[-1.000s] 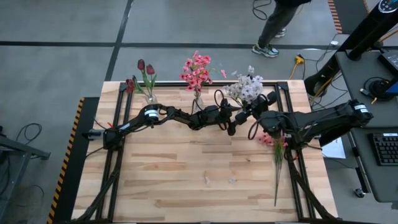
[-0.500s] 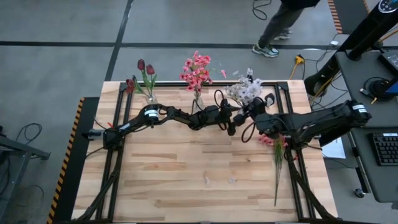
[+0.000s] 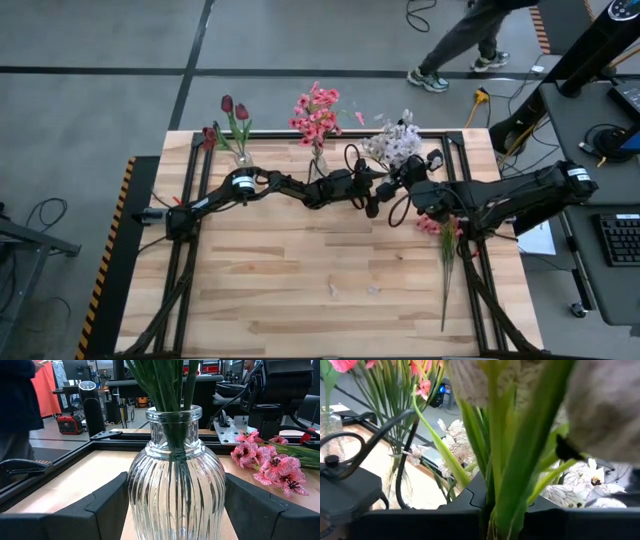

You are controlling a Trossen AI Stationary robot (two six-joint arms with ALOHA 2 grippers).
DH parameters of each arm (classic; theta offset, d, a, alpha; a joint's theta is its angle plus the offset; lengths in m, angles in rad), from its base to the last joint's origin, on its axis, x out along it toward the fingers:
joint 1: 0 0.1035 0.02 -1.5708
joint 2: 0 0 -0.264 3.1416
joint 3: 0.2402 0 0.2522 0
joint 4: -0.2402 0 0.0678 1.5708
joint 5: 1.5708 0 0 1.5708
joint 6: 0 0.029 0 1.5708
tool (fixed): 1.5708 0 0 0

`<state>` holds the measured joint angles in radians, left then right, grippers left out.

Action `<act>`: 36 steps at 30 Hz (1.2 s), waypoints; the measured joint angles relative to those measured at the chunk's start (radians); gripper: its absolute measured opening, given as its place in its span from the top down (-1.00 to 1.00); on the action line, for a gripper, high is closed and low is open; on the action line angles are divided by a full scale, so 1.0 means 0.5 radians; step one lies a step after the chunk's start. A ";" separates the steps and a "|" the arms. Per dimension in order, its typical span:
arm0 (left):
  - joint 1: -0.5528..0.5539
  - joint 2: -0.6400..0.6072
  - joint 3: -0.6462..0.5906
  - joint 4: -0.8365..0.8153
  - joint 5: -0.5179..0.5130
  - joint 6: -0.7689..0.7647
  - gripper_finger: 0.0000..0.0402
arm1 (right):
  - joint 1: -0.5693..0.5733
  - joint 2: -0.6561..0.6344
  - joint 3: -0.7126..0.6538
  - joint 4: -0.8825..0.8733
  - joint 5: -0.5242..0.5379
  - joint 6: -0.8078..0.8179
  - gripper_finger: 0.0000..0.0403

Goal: Sort flowers into vase by color
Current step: Put the white flowers into the right transparent vase

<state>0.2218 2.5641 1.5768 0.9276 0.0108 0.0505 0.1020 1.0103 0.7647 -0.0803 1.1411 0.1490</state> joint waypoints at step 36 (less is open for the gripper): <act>0.005 -0.002 0.000 -0.010 0.002 0.017 -0.32 | 0.009 -0.020 0.491 -0.951 -0.360 0.614 0.12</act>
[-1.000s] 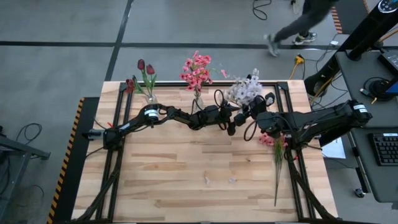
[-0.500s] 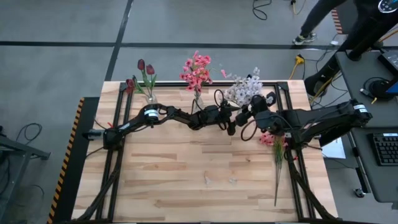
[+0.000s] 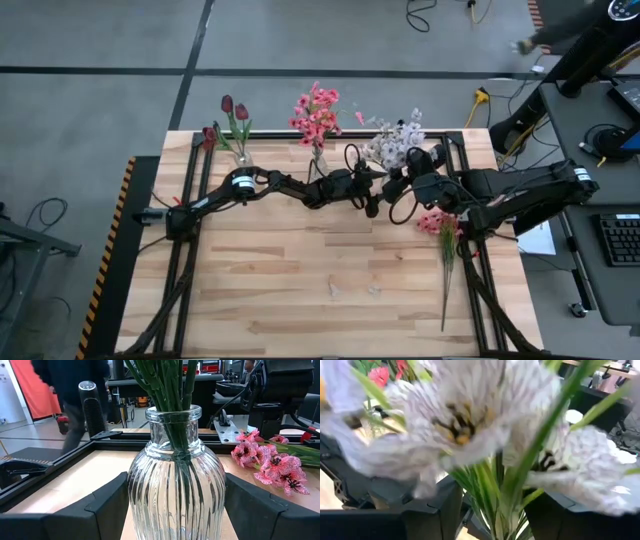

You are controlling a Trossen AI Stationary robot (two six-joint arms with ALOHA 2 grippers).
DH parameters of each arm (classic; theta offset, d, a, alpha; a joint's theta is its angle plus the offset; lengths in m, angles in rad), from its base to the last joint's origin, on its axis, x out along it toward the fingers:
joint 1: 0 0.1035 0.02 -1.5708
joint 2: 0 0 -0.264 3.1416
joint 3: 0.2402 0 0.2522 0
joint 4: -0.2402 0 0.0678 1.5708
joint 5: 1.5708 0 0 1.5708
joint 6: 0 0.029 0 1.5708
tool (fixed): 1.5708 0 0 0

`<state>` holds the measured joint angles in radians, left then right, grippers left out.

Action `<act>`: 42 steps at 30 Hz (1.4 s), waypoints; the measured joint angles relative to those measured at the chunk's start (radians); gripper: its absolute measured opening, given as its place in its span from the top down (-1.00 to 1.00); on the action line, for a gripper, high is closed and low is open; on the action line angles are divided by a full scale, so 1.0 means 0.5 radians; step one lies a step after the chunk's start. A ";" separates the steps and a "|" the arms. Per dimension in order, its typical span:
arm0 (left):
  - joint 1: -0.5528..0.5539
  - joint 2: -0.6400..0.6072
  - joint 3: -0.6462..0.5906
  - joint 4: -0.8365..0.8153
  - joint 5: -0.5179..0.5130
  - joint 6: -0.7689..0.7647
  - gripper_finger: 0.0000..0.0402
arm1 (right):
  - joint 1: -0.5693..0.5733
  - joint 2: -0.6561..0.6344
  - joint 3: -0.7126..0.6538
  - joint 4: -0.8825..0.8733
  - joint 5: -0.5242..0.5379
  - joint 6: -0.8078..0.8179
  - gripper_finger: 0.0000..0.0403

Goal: Sort flowers into vase by color
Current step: Put the white flowers into the right transparent vase

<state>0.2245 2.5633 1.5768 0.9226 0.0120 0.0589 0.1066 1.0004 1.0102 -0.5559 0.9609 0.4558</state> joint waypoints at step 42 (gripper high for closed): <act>0.000 -0.001 0.000 -0.007 -0.003 -0.008 -0.32 | -0.005 0.018 0.069 -0.287 -0.083 0.100 0.90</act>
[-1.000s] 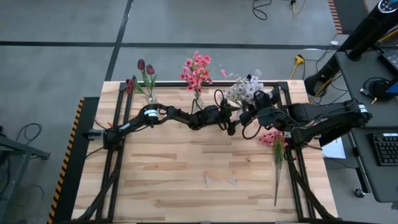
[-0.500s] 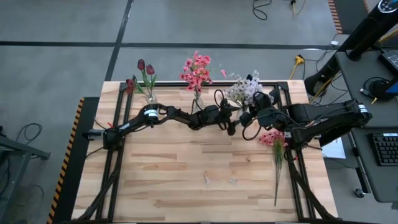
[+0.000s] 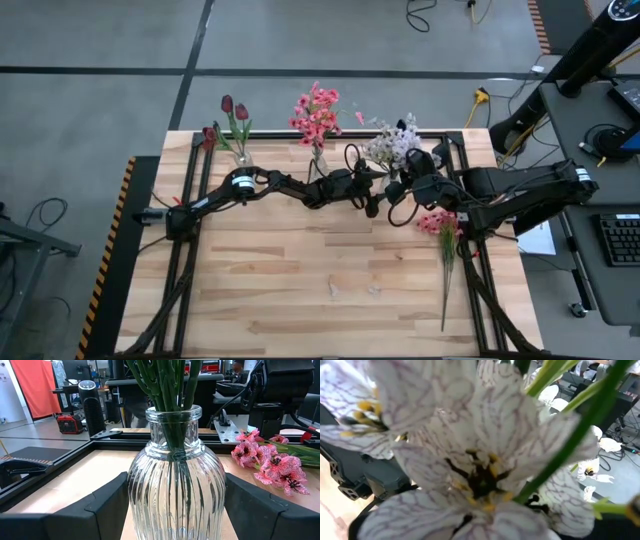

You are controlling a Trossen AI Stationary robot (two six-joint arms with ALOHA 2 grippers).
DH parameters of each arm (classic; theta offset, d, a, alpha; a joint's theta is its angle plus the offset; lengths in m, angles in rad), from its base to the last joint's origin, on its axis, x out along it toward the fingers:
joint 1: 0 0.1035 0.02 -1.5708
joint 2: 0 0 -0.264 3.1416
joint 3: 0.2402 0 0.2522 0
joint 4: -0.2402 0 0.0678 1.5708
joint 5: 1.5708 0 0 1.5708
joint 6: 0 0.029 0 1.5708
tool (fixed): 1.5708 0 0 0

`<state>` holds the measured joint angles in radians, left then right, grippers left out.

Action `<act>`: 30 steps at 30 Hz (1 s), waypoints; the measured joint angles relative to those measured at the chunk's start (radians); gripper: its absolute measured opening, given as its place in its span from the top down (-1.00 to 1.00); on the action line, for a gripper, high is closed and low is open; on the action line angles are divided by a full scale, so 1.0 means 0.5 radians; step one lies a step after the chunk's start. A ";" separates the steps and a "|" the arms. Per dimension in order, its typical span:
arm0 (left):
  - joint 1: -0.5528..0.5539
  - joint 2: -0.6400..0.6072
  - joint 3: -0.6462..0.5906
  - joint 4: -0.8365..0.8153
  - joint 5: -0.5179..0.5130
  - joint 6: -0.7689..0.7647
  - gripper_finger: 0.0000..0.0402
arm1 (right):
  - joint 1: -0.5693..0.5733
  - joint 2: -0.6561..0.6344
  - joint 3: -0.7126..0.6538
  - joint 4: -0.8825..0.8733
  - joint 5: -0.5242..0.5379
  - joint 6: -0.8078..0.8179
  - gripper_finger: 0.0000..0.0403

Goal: Sort flowers into vase by color
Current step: Put the white flowers into the right transparent vase

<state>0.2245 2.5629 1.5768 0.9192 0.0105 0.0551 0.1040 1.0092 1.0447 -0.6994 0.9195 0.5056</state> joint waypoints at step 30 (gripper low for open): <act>0.001 0.000 0.000 0.000 -0.001 -0.015 -0.32 | -0.051 0.042 -0.038 -0.024 -0.015 0.004 0.90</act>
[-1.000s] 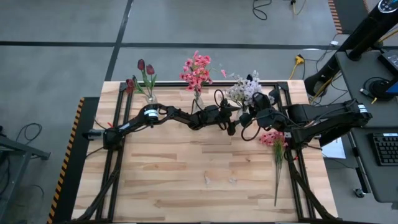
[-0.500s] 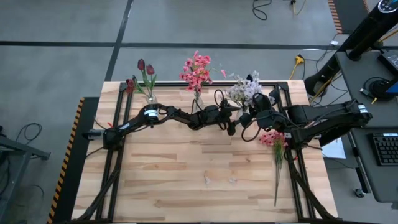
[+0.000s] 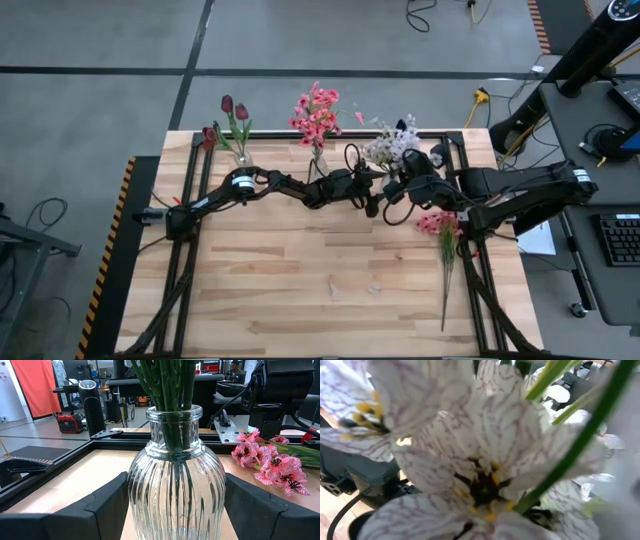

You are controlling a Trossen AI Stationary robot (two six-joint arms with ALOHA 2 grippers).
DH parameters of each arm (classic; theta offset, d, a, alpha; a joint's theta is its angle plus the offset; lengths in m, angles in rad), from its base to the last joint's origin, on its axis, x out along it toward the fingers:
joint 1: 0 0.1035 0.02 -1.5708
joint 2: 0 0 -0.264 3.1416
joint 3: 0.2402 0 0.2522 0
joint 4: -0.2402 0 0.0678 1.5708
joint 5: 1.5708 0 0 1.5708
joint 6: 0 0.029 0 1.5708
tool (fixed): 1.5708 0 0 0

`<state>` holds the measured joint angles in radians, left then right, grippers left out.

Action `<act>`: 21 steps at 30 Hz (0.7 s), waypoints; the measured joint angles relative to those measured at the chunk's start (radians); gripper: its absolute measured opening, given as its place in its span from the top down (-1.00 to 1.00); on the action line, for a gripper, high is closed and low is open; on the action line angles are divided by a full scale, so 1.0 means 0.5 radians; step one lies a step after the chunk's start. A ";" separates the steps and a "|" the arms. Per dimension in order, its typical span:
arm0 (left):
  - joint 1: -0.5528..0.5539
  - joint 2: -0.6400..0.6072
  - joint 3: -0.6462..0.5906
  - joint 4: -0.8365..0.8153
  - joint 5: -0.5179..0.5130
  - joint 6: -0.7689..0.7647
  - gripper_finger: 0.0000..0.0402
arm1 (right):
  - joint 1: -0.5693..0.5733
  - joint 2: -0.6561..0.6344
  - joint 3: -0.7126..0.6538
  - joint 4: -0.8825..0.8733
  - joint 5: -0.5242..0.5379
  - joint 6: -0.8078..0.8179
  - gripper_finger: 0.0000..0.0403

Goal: Sort flowers into vase by color
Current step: Put the white flowers into the right transparent vase

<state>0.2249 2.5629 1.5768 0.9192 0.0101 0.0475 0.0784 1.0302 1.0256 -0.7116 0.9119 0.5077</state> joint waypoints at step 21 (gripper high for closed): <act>0.000 0.000 0.000 -0.001 0.001 -0.002 -0.32 | -0.008 0.173 -0.034 -0.045 -0.046 0.031 0.90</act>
<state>0.2249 2.5629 1.5768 0.9188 0.0105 0.0463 0.0746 1.1167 1.0088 -0.7339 0.8890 0.5234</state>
